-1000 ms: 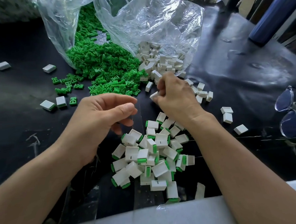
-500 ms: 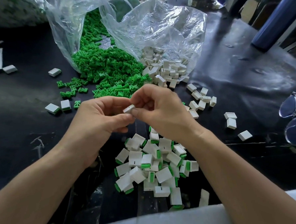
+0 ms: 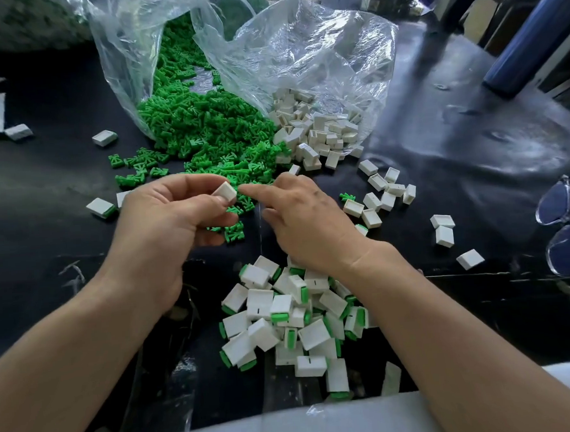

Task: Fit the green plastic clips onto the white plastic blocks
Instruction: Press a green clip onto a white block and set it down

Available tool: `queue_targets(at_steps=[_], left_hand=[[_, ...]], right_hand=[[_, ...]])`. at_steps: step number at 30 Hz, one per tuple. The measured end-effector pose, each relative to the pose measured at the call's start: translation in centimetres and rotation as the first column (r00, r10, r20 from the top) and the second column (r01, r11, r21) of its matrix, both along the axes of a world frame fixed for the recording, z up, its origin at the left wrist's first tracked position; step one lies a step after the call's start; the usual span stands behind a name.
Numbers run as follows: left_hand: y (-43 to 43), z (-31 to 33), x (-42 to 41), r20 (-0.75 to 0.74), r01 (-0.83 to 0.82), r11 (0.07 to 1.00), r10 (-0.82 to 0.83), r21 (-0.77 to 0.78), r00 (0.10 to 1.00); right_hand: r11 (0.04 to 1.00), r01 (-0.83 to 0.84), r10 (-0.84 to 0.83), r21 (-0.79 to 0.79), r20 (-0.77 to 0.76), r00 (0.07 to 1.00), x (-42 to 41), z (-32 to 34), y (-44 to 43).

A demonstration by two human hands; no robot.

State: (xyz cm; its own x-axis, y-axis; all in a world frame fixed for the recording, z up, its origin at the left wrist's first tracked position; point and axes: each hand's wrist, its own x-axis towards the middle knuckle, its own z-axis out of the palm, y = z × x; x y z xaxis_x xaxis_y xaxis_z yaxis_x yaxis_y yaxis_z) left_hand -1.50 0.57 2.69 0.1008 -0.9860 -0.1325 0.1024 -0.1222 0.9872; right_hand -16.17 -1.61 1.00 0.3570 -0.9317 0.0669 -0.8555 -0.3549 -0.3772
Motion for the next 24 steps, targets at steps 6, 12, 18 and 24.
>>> queue_targets(at_steps=[6,12,18,24], left_hand=[[-0.1,-0.1,-0.1,0.013,0.015,1.0,-0.015,0.015,1.0],[0.0,-0.2,-0.3,-0.003,0.051,0.999,-0.051,-0.001,0.999],[0.1,-0.2,-0.4,-0.047,0.1,0.995,-0.1,-0.02,0.994],[0.1,-0.2,-0.2,0.001,0.112,0.993,-0.112,-0.032,0.994]], right_hand=[[1.0,0.0,0.0,-0.007,-0.048,0.999,0.1,0.2,0.0],[1.0,0.026,-0.026,0.009,0.098,0.995,0.1,0.9,0.3],[0.993,0.112,-0.119,0.041,0.318,0.941,-0.5,1.3,0.2],[0.986,0.149,-0.163,0.074,0.598,0.785,-1.0,1.9,0.3]])
